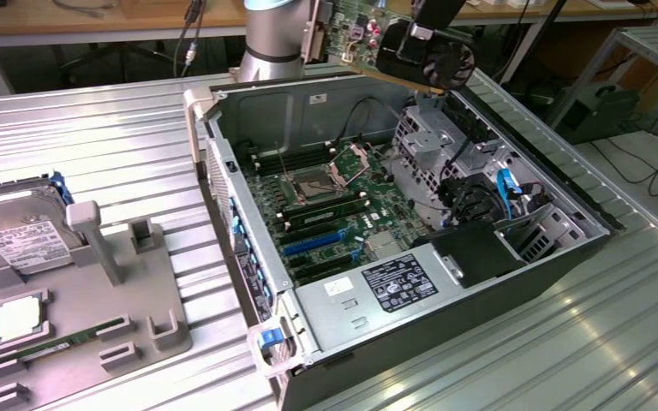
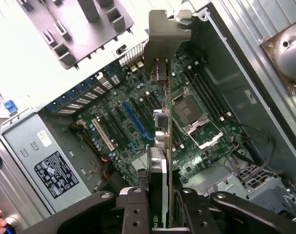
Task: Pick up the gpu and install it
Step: 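Insert the gpu into the slot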
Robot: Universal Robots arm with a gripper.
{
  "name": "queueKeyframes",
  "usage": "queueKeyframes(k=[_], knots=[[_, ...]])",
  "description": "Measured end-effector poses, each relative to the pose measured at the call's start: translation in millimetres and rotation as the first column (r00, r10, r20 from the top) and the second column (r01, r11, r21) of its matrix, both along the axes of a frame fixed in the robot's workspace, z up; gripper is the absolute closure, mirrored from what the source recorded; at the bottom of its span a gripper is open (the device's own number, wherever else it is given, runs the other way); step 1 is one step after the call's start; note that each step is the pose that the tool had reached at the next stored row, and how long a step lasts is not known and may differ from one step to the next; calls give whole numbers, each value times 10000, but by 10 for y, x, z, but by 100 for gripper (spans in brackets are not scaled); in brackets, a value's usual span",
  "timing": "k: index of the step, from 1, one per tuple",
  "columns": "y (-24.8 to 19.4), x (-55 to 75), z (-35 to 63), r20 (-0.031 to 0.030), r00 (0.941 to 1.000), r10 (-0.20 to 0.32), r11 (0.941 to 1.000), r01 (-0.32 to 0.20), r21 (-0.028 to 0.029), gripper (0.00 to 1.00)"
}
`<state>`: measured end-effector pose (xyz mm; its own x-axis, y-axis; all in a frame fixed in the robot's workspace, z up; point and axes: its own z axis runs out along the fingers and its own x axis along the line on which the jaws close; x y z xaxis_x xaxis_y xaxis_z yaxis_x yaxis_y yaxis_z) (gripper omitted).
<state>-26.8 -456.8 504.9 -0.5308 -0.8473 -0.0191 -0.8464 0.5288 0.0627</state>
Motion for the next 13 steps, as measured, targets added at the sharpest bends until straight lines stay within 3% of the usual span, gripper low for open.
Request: queueKeyframes(k=[3,4,7,11,13], knots=[[0,0,0,-1,9987,516,9987,-516,3,73],[0,0,-1,0,9962,876,9962,-876,6,73],[0,2,0,0,9919,1272,9919,-1272,6,73],[0,4,-1,0,9838,1791,9838,-1791,6,73],[0,5,0,0,9770,2133,9770,-2133,6,73]])
